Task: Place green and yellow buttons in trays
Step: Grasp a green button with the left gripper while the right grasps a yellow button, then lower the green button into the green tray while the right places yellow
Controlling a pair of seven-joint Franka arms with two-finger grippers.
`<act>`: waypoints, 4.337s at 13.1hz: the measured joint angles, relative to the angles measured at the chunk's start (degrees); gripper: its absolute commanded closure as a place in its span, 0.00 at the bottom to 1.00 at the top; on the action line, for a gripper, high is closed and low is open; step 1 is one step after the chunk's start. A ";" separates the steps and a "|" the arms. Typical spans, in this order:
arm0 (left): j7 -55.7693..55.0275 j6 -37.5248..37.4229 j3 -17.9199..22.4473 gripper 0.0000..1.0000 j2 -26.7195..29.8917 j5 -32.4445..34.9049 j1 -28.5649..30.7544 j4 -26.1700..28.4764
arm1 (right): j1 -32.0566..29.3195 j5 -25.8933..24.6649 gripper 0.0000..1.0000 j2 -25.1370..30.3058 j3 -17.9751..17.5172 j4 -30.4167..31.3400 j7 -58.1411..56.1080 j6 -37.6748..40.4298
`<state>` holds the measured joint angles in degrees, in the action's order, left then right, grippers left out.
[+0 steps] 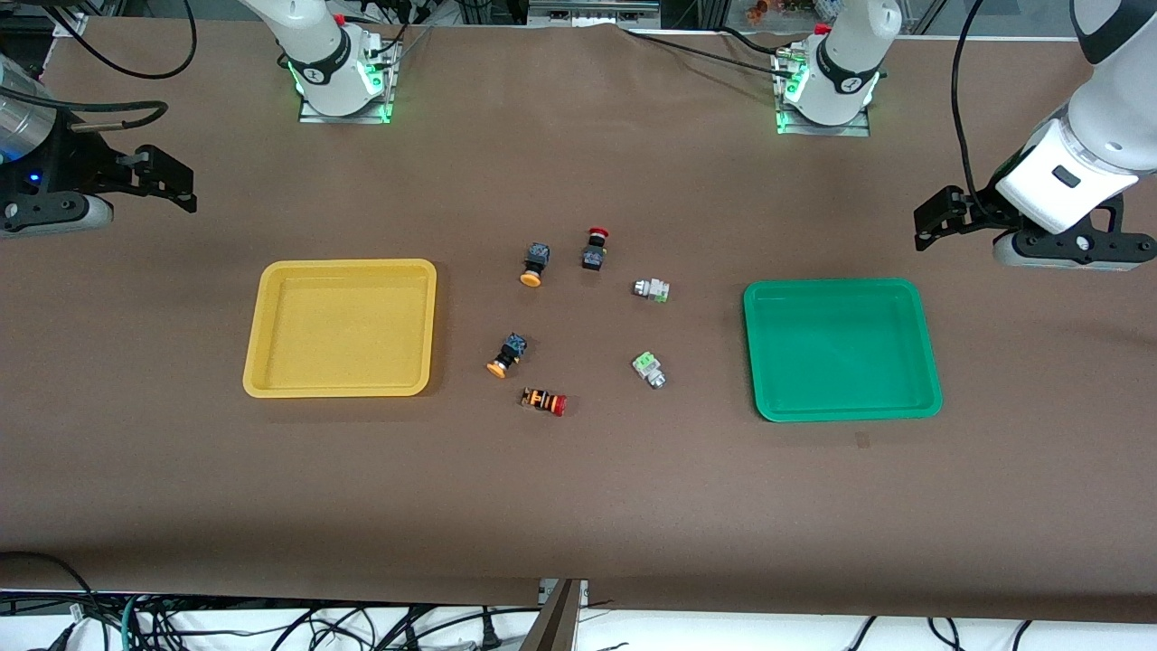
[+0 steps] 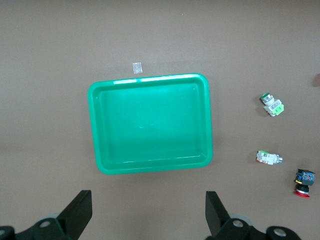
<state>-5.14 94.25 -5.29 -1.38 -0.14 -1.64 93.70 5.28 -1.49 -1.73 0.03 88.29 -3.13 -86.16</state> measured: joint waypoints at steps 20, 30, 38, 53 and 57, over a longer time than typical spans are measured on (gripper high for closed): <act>-43.31 20.69 -0.74 0.00 -26.71 -6.49 -17.86 -7.95 | 7.32 3.48 0.00 -23.24 -11.43 4.57 37.83 -21.94; -49.96 41.03 -0.75 0.00 -46.50 -6.51 -23.63 -8.73 | 12.84 3.48 0.00 -35.21 -21.37 16.70 64.29 -49.19; -47.21 41.00 -0.55 1.00 -46.91 -6.51 -25.00 -9.15 | 12.81 3.42 0.60 -34.99 -25.96 22.37 65.02 -49.85; 1.65 18.86 1.17 0.00 -38.63 6.90 -9.67 -3.99 | 1.25 2.72 0.88 -23.86 -2.79 21.08 15.02 -31.81; 0.66 18.69 -0.77 0.00 -35.85 1.63 -9.40 -4.25 | 1.29 2.71 0.02 -25.60 2.36 22.65 9.95 -31.79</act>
<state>-4.47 112.93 -6.06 -37.24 1.49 -11.04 89.45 6.57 1.22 -27.33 2.40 110.93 6.81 -117.95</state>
